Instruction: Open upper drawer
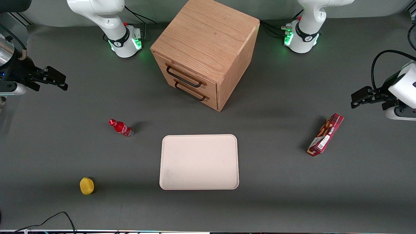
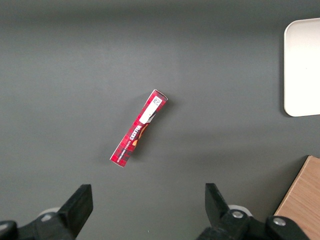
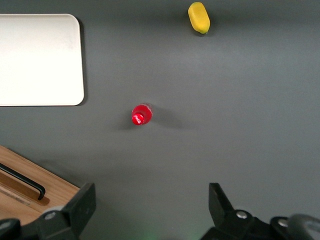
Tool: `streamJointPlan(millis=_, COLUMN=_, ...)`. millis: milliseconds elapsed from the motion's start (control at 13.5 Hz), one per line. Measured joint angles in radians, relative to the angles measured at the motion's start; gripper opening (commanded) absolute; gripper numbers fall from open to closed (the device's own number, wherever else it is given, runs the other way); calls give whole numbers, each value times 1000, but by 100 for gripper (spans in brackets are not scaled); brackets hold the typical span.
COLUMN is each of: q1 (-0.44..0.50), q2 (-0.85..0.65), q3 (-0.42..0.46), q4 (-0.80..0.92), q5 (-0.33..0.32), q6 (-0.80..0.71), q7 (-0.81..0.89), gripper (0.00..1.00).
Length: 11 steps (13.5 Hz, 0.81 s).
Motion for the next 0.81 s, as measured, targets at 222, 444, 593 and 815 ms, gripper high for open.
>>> streamJointPlan(millis=222, q1=0, q2=0, q3=-1, q4=3, q5=0, q6=0, q7=0, gripper=100)
streamJointPlan(millis=444, q1=0, q2=0, q3=-2, q4=9, q5=0, q6=0, q7=0, gripper=100)
streamJointPlan(millis=593, q1=-1, q2=0, q3=-2, q4=11, q5=0, q6=-3, q7=0, gripper=100)
streamJointPlan(millis=815, q1=1, q2=0, q3=0, q4=27, q5=0, q6=-49, q7=-1, gripper=100)
